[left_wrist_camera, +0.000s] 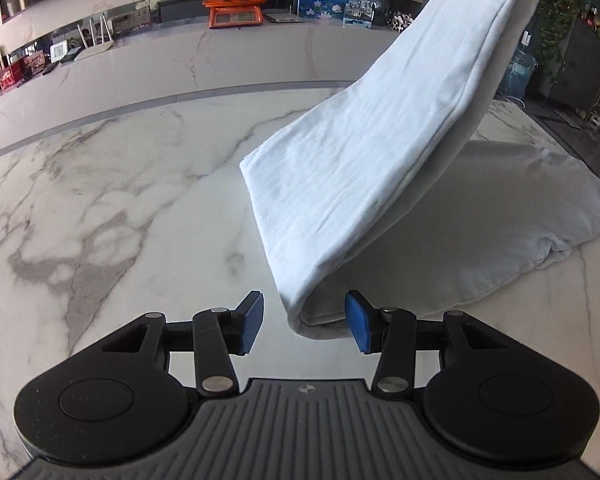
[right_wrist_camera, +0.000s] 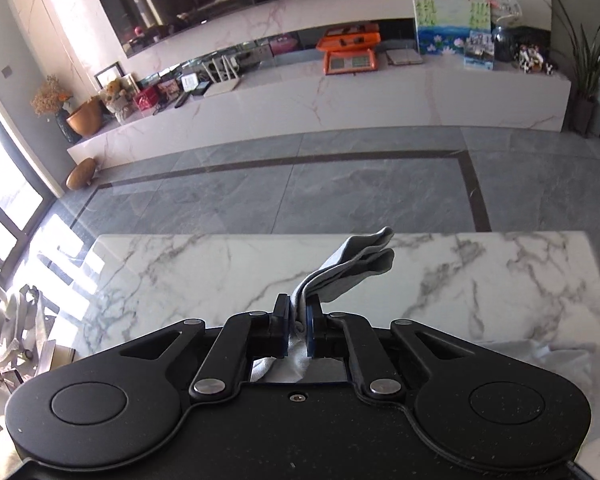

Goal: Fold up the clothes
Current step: 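Grasp the shirt end with the right gripper and lift it high, then fold the lifted shirt end over the body with the right gripper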

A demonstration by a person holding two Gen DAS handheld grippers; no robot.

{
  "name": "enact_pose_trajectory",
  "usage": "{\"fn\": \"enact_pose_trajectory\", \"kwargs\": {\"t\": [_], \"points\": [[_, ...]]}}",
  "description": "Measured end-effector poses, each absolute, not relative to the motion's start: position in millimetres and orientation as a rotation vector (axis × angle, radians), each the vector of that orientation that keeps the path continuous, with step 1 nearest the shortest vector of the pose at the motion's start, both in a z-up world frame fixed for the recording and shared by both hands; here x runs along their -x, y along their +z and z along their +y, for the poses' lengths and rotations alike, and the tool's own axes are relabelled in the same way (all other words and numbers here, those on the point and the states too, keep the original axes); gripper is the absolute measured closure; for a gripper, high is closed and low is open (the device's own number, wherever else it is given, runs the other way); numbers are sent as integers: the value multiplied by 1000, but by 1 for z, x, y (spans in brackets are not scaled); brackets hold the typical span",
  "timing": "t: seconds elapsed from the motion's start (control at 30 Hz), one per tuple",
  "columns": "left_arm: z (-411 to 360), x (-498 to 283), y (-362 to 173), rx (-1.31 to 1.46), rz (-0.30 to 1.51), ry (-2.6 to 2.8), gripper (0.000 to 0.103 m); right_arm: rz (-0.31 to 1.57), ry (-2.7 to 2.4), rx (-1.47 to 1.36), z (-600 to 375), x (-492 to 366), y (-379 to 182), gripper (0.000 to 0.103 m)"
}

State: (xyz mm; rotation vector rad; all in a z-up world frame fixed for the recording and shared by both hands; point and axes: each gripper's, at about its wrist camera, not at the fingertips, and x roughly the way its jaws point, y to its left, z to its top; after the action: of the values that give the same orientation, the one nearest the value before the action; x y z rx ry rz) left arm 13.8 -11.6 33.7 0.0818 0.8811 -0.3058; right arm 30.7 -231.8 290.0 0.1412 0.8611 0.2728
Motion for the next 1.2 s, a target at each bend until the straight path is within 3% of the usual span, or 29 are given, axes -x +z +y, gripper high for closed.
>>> {"fn": "enact_pose_trajectory", "kwargs": {"t": [0.17, 0.47, 0.53, 0.63, 0.97, 1.2], "points": [[-49, -19, 42, -31, 835, -354, 55, 818, 205, -120, -263, -25, 316, 97], [-81, -38, 25, -112, 823, -262, 56, 785, 31, -155, -357, -14, 325, 97], [-83, -37, 26, -103, 810, -264, 74, 801, -12, -186, -383, -15, 314, 97], [-81, -36, 35, -94, 792, -228, 87, 843, -43, -241, -410, -16, 286, 97], [-20, -21, 55, -271, 830, -53, 89, 992, 86, -394, -394, -19, 172, 97], [30, -7, 60, -258, 872, 70, 85, 1008, 204, -424, -332, -31, 163, 97]]}}
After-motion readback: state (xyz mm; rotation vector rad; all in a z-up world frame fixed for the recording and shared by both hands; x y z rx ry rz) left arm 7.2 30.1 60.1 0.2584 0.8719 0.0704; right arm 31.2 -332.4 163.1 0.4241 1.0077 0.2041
